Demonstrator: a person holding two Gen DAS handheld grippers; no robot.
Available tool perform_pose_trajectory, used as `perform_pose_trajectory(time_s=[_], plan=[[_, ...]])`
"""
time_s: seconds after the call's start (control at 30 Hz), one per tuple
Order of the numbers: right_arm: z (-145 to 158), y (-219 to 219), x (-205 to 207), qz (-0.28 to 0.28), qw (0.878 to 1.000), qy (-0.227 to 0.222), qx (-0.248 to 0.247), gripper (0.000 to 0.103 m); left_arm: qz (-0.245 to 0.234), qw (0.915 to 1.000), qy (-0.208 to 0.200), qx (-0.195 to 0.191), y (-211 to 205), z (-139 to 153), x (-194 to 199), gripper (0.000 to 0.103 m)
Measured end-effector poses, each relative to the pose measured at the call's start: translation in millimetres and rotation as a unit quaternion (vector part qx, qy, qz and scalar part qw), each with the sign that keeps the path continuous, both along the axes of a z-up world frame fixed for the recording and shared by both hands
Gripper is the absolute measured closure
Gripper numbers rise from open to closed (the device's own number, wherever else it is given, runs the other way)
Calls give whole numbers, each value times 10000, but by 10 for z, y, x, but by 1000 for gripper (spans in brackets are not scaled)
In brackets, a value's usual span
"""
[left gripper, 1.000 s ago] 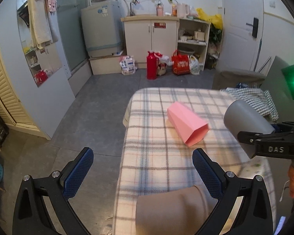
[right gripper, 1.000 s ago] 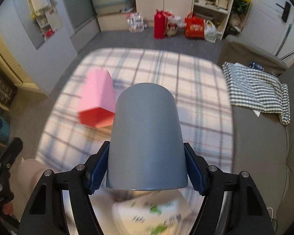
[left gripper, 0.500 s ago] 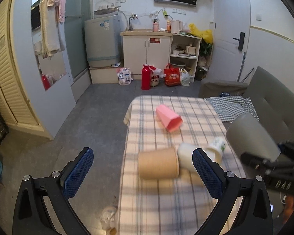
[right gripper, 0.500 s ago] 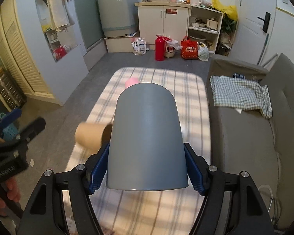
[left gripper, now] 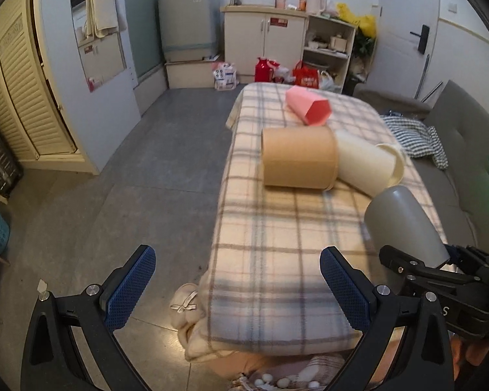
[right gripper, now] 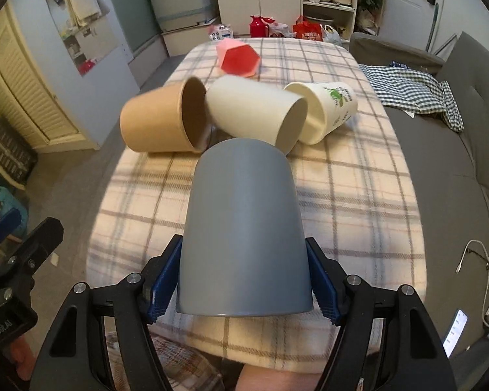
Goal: Flip cup upside down
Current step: 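Lift the grey cup with the right gripper and rotate it upside down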
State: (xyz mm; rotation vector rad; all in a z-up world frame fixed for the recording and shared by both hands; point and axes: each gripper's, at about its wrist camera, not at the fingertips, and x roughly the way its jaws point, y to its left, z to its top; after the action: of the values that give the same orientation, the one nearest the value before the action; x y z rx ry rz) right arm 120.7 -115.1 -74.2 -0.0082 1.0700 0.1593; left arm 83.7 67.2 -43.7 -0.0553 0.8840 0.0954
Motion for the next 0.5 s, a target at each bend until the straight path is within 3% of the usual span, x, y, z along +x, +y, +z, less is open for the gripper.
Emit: perform_pose_trajectory(time_s=[0.43, 0.5], plan=[[-249, -26, 134, 77, 9995, 249, 169, 31, 60, 9999, 122, -14, -58, -101, 163, 0], [-238, -85, 104, -18, 9992, 236, 313, 12, 75, 9999, 125, 39, -95, -78, 176, 0]])
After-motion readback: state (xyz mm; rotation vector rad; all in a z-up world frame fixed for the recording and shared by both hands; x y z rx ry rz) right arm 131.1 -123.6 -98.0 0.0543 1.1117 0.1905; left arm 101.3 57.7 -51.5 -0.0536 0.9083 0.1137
